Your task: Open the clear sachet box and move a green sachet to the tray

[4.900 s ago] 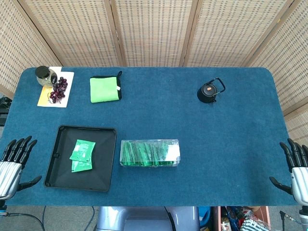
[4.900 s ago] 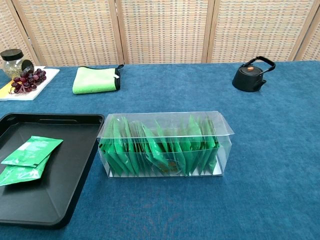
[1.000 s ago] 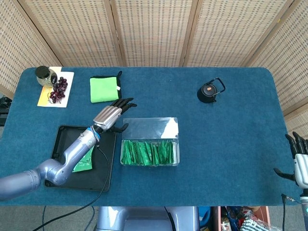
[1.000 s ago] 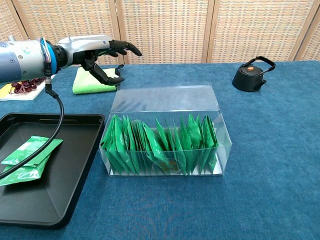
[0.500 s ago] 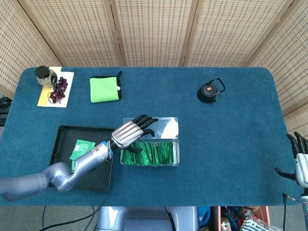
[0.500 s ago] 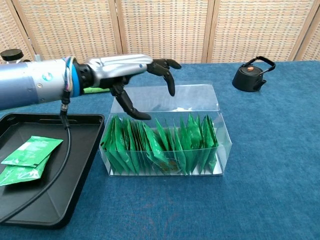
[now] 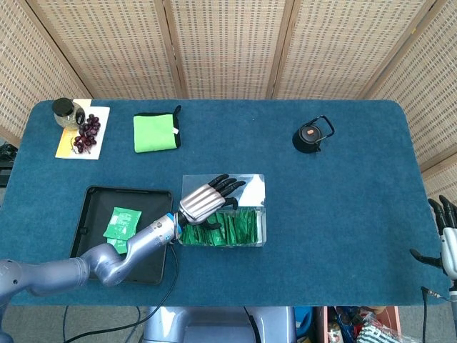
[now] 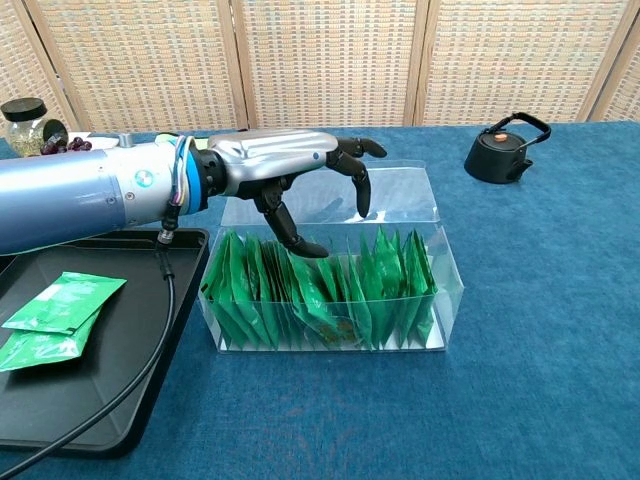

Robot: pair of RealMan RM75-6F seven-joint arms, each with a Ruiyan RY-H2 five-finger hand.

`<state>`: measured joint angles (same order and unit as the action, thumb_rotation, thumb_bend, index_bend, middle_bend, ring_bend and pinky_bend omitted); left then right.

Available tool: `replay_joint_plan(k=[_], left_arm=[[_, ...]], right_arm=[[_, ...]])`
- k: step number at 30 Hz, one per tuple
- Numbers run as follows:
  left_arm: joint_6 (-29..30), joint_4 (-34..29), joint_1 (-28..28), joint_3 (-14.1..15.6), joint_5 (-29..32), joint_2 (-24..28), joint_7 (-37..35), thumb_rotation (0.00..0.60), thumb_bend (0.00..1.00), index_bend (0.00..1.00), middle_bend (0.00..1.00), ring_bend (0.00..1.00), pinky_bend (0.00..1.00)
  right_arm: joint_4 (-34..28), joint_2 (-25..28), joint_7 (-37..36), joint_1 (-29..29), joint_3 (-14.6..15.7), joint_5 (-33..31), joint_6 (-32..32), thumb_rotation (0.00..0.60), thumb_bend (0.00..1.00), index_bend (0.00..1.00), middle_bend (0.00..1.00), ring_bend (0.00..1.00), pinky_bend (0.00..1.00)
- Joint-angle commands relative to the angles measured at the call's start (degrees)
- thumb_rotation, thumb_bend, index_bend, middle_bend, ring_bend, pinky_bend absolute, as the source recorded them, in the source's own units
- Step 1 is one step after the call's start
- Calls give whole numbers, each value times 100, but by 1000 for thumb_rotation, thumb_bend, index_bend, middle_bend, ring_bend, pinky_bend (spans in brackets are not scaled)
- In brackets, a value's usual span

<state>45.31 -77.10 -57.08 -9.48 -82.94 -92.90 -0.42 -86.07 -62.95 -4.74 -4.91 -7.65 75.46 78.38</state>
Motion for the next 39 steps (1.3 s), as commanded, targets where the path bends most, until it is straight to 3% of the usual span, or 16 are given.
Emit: replay_joint_plan(k=[1,23,39], left_arm=[[17,56,-27,-14,21,-69,44,600,289,399,0,0,0],[-365,288,-321,-41,458,-353,420,600,348,418,0,0,0],[-247,377,-312,47,523,-491,691,600,377,475,0,0,0]], right_arm=[[1,1,-1,0,-1,-2,0,600,0,0,0,0,0],[45,3,-47,-19,-26,-77,-70,600,0,0,0,0,0],[59,20,-106,-18,-29,-70,-73,600,0,0,0,0,0]])
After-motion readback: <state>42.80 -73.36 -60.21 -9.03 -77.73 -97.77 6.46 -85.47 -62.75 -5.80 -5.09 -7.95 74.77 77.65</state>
